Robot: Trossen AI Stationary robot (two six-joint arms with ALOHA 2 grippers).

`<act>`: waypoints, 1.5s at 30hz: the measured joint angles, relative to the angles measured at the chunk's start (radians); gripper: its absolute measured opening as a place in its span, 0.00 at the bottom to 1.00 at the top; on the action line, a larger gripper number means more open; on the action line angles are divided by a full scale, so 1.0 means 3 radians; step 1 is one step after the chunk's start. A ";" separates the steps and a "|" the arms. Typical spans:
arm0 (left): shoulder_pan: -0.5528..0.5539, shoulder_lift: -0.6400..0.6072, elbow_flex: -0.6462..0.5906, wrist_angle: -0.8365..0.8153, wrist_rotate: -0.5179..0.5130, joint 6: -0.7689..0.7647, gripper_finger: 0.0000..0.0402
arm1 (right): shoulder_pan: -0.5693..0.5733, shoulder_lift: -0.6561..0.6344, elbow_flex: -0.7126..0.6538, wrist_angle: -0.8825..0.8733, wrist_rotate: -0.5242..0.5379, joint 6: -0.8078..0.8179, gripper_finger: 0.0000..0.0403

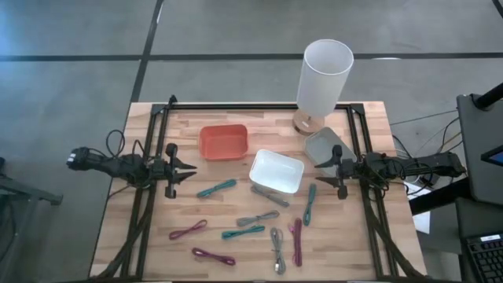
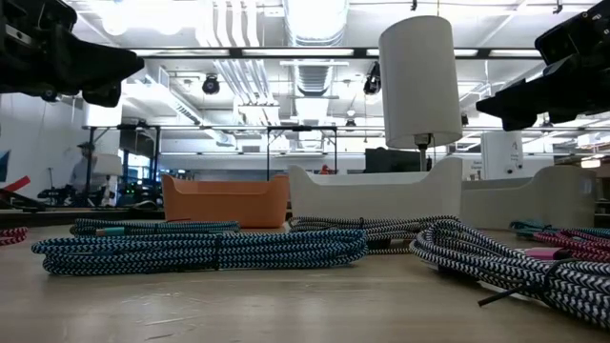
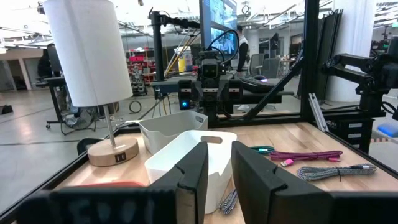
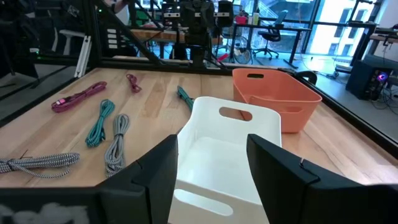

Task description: Pick & Place USB Port

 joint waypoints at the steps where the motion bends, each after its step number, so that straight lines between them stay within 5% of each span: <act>1: 0.0000 0.0001 0.0000 -0.0001 0.0000 0.0000 0.19 | 0.0000 0.0000 -0.0001 -0.0001 0.0000 0.0000 0.47; 34: 0.0001 0.0000 0.0000 0.0080 -0.0085 -0.0369 0.19 | 0.0000 -0.0001 -0.0001 0.0033 0.0000 0.0000 0.47; 40: 0.0000 0.0006 0.0000 0.0278 -0.0112 -0.0384 0.20 | 0.0008 -0.0001 -0.0001 0.0066 -0.0013 0.0854 0.47; 45: 0.0000 0.0008 0.0001 0.0405 -0.0123 -0.0257 0.20 | 0.0008 -0.0001 -0.0001 0.0149 0.0000 0.0871 0.47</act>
